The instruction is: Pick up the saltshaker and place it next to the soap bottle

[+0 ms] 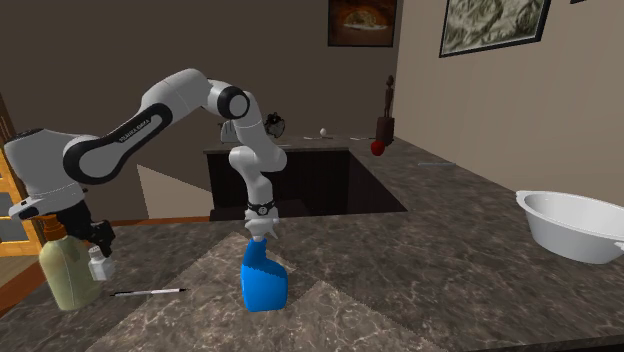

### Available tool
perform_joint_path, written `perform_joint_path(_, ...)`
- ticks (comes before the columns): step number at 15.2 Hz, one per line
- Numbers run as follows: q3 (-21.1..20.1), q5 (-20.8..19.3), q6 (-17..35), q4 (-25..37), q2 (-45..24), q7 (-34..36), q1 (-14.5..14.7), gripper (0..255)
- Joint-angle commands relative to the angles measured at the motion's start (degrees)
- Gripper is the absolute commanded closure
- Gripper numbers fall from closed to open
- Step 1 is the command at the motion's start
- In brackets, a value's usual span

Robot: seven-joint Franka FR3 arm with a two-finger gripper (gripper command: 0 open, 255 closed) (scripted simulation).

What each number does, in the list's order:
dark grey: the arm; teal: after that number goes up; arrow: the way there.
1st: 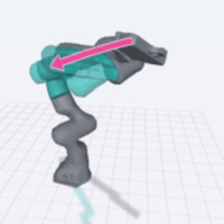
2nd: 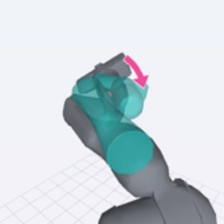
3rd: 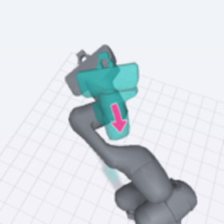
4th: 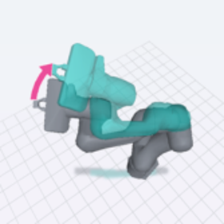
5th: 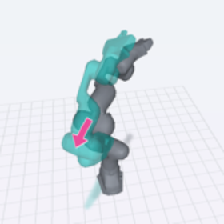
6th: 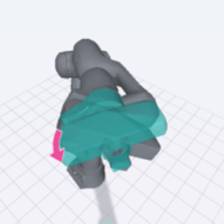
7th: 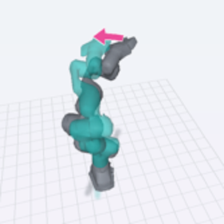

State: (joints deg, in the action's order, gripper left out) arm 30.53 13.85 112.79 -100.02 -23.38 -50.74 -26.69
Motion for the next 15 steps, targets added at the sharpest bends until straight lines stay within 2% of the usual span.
perform_joint_path(1, -0.1, 0.0, -0.3, -0.4, -0.5, 0.1, 0.0, 0)
perform_joint_path(4, -0.1, -0.1, -0.4, -0.4, -0.4, 0.1, 0.1, 0)
perform_joint_path(8, 0.6, -1.3, -7.1, 5.1, 1.0, 0.9, -0.2, 0)
perform_joint_path(15, 0.6, -1.3, -7.1, 5.1, 1.0, 0.9, -0.2, 0)
